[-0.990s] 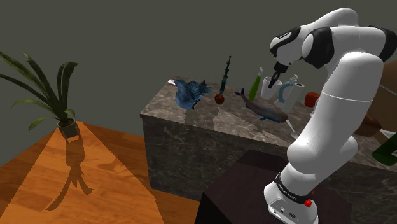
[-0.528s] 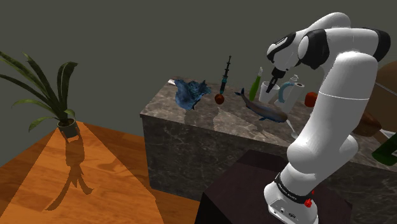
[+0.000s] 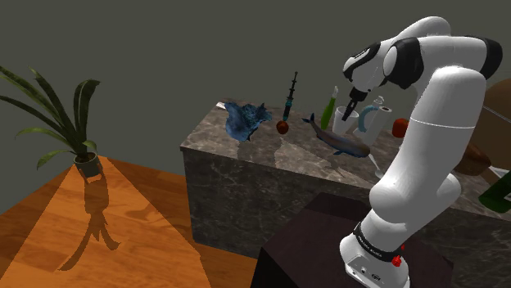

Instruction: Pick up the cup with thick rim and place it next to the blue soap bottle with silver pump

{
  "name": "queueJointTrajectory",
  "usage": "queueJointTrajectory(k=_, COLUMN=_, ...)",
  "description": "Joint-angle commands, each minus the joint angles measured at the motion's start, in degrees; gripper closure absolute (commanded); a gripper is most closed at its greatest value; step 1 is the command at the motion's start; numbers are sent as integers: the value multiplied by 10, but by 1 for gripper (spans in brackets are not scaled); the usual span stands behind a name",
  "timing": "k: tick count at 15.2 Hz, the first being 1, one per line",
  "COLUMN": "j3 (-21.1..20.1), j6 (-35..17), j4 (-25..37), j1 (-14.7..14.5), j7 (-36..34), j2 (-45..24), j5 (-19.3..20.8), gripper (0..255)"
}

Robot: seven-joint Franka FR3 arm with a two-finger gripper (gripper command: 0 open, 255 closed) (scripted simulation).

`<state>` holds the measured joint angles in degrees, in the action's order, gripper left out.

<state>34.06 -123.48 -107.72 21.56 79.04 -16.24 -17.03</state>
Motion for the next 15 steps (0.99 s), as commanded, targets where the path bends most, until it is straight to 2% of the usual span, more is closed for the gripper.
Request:
queueJointTrajectory(k=1, j3=0, j6=0, j4=0, j1=0, j7=0, j2=0, j5=0, gripper=0)
queueJointTrajectory(k=5, j3=0, j6=0, j4=0, j1=0, j7=0, j2=0, j5=0, gripper=0)
queueJointTrajectory(k=9, j3=11, j6=59, j4=32, j1=-5, j7=-19, j2=35, j5=29, gripper=0)
queueJointTrajectory(k=15, j3=11, j6=59, j4=32, j1=-5, j7=-19, j2=35, j5=29, gripper=0)
